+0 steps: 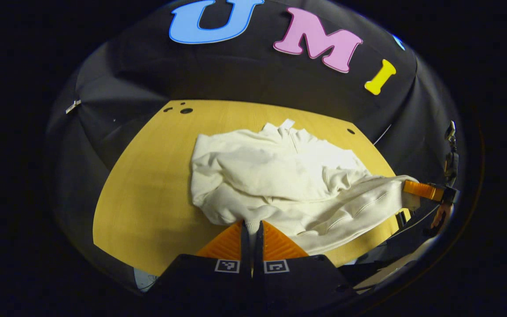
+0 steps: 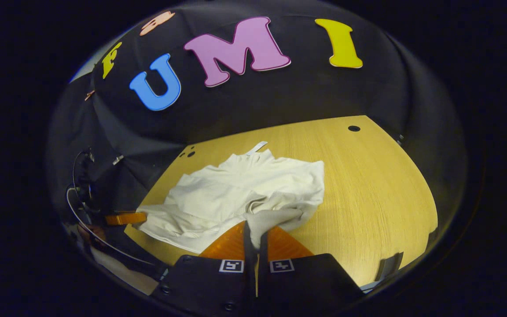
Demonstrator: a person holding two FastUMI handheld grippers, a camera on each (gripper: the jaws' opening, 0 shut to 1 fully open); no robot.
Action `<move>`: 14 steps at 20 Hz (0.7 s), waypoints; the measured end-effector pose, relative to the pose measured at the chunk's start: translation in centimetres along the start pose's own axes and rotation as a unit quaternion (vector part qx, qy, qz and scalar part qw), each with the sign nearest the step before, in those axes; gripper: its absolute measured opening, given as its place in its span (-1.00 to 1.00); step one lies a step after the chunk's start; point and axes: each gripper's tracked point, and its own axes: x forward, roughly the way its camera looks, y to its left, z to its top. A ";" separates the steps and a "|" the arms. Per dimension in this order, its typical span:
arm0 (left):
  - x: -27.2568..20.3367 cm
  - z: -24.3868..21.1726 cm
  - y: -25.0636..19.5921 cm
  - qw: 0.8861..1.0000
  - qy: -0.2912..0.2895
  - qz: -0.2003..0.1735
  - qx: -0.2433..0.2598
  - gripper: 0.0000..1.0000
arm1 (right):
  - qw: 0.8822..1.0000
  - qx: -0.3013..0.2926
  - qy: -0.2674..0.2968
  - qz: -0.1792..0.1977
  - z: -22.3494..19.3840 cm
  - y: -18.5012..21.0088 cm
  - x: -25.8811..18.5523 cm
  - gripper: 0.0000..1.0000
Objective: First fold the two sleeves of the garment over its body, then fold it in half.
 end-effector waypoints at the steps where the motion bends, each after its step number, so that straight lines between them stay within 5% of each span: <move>1: 0.1 1.2 0.1 1.000 -0.011 0.000 -0.002 -0.89 | 1.000 0.008 -0.012 0.001 1.2 -0.1 0.1 -0.87; 14: 6.9 13.6 0.7 0.997 -0.073 0.002 -0.038 -0.89 | 0.998 -0.013 -0.052 -0.038 9.3 -1.9 9.2 -0.87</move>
